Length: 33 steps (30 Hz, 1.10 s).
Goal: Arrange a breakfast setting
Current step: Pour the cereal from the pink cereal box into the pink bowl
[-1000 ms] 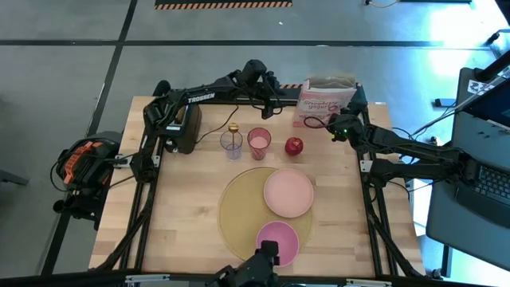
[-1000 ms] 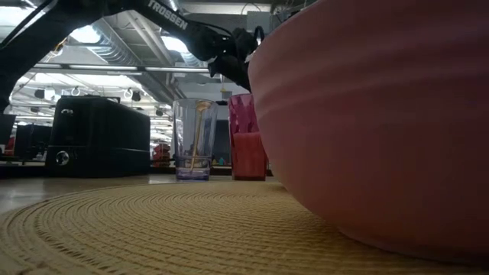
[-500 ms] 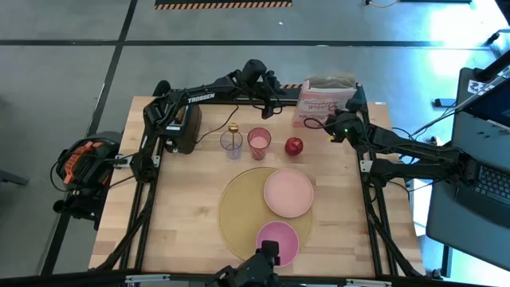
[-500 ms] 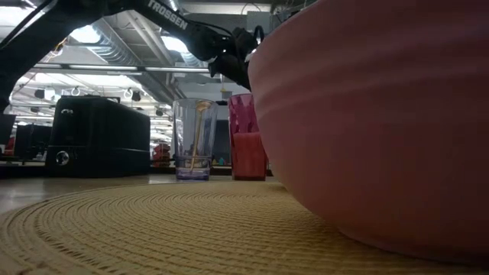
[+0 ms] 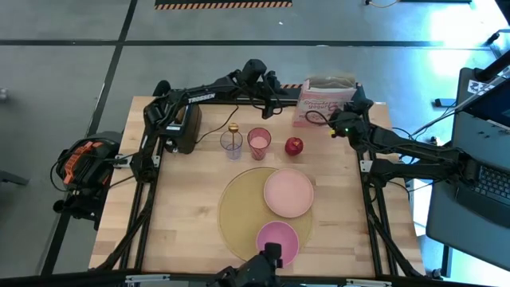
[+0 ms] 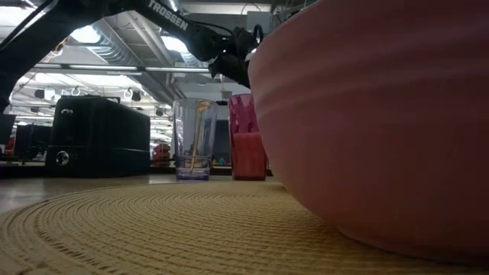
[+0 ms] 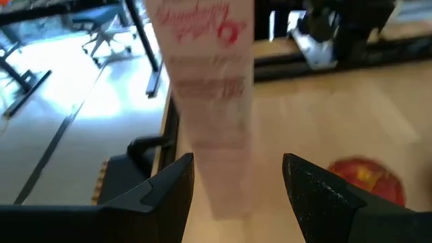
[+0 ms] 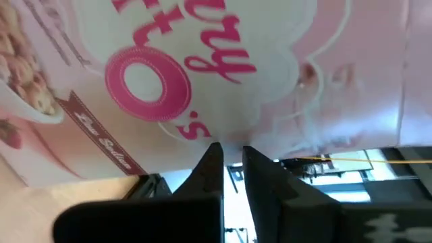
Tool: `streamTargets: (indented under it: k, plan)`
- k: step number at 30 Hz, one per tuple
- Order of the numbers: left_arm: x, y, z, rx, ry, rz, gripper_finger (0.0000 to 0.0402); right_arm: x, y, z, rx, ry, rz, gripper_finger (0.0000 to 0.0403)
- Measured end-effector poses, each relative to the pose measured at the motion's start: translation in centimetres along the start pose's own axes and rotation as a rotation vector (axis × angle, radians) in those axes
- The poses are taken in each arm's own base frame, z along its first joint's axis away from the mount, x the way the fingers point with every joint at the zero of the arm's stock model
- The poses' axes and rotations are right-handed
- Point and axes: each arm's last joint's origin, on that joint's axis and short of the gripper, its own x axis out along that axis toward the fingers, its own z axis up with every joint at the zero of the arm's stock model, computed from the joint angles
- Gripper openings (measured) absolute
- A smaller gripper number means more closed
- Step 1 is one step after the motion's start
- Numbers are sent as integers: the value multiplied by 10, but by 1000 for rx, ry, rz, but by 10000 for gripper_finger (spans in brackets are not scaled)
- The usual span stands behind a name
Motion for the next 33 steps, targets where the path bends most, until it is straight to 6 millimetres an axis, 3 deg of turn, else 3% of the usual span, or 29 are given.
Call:
streamTargets:
  k: [24,33]
  plan:
    - [4,-3,11,-48,-79,64,218,7,-4,1,46,-56,58,19]
    - [13,-16,22,-23,-114,107,218,6,-5,3,70,-67,63,19]
